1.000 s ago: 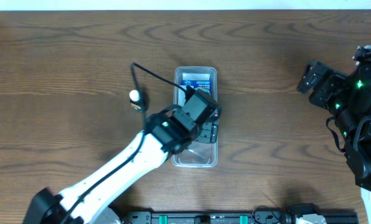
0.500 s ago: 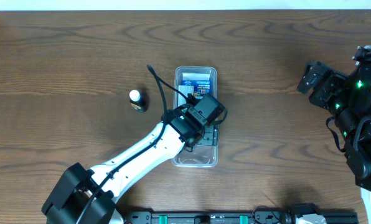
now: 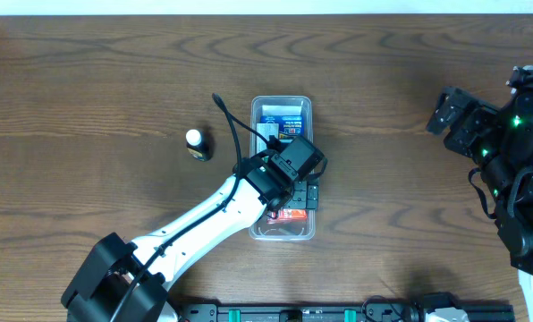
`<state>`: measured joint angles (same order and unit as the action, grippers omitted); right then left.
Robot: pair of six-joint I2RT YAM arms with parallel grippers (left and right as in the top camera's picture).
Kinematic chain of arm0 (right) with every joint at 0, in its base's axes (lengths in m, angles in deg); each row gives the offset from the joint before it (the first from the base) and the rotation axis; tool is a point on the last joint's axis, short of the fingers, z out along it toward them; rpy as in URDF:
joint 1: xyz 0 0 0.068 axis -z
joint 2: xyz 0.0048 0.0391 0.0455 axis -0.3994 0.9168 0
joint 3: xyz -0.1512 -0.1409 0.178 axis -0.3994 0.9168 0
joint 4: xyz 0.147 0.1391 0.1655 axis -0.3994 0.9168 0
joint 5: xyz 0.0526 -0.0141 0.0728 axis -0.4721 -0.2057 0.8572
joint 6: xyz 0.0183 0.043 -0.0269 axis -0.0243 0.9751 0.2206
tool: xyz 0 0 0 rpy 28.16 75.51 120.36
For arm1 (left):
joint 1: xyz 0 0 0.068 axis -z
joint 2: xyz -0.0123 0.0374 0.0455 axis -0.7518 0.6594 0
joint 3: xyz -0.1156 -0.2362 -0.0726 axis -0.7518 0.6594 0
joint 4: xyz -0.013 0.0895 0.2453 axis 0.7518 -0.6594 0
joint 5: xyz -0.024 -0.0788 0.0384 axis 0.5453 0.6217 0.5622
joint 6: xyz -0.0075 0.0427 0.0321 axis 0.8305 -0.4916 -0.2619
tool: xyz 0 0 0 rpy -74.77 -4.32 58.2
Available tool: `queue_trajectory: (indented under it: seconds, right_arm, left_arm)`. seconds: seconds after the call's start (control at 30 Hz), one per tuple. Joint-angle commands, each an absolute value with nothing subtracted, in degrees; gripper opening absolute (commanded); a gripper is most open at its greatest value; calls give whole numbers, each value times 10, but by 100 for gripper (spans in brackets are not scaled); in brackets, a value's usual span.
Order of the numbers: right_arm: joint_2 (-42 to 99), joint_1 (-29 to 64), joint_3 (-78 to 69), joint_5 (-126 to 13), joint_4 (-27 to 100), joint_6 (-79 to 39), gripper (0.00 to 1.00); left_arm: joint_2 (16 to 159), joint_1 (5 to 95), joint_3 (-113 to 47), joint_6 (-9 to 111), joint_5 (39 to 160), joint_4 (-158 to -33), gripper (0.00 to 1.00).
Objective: Pack container
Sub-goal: 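Open the left gripper and lift it back toward the bottle, then grasp the dark bottle with white cap using the left gripper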
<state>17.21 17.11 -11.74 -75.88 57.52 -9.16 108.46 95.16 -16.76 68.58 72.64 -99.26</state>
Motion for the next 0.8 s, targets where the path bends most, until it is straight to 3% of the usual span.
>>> queue_trajectory:
  seconds: [0.0, 0.23, 0.4, 0.57, 0.77]
  right_arm:
    - [172, 176, -119, -762, 575, -96, 99]
    - [172, 176, -119, -762, 575, -96, 99]
    - [172, 176, -119, -762, 575, -96, 99]
    - [172, 176, -119, -762, 575, -96, 99]
    - [172, 176, -119, -762, 575, -96, 99]
  left_arm:
    - [1071, 953, -184, 659, 720, -991, 98]
    - [982, 917, -224, 566, 664, -1002, 98]
    - [938, 812, -224, 516, 588, -1021, 98]
    - [971, 683, -224, 462, 624, -1017, 98]
    - [1042, 596, -224, 412, 702, -1000, 99]
